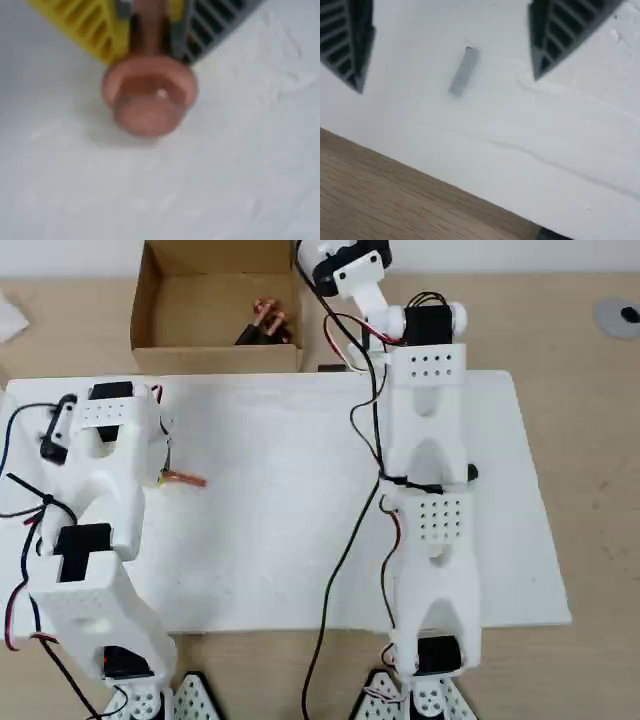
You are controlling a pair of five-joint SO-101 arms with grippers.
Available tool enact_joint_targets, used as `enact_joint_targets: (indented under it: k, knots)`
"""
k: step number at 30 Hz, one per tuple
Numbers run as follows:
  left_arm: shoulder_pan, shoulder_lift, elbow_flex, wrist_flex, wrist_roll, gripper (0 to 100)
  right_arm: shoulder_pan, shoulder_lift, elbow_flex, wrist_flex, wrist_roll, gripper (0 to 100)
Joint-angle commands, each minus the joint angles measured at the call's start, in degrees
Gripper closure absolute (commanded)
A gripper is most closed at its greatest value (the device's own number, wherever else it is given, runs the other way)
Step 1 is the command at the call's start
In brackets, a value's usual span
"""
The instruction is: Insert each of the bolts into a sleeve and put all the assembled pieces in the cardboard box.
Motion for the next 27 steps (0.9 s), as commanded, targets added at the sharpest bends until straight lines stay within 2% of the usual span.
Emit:
enact_joint_targets:
  k: [1, 6, 9, 13, 16, 22, 27]
  knots:
    - [-2.02, -0.84, -2.9, 3.52, -10.37, 99, -1.01, -4.26, -0.13, 0.97, 0.53, 74.8]
    - [-6.86, -0.75, -15.3, 13.63, -30.95, 99, -1.01, -4.44, 2.15, 1.05, -0.44, 74.8]
    - [-7.47, -0.66, -22.42, 18.46, -43.96, 99, -0.84, -4.7, 7.87, 1.05, -10.11, 74.8]
    - [-7.38, -0.75, -28.48, 21.54, -52.31, 99, -0.04, -9.36, 14.55, 1.05, -21.1, 74.8]
    - [-7.47, -0.84, -31.47, 22.68, -59.52, 99, 0.57, -13.85, 21.14, 1.05, -23.82, 74.8]
    - [-7.21, -2.15, -34.46, 26.73, -64.26, 99, 1.01, -26.59, 42.07, 1.05, -23.82, 74.8]
    - [-4.75, -13.49, -28.84, 25.93, -64.62, 99, 4.09, -36.53, 57.98, 0.53, -23.91, 74.8]
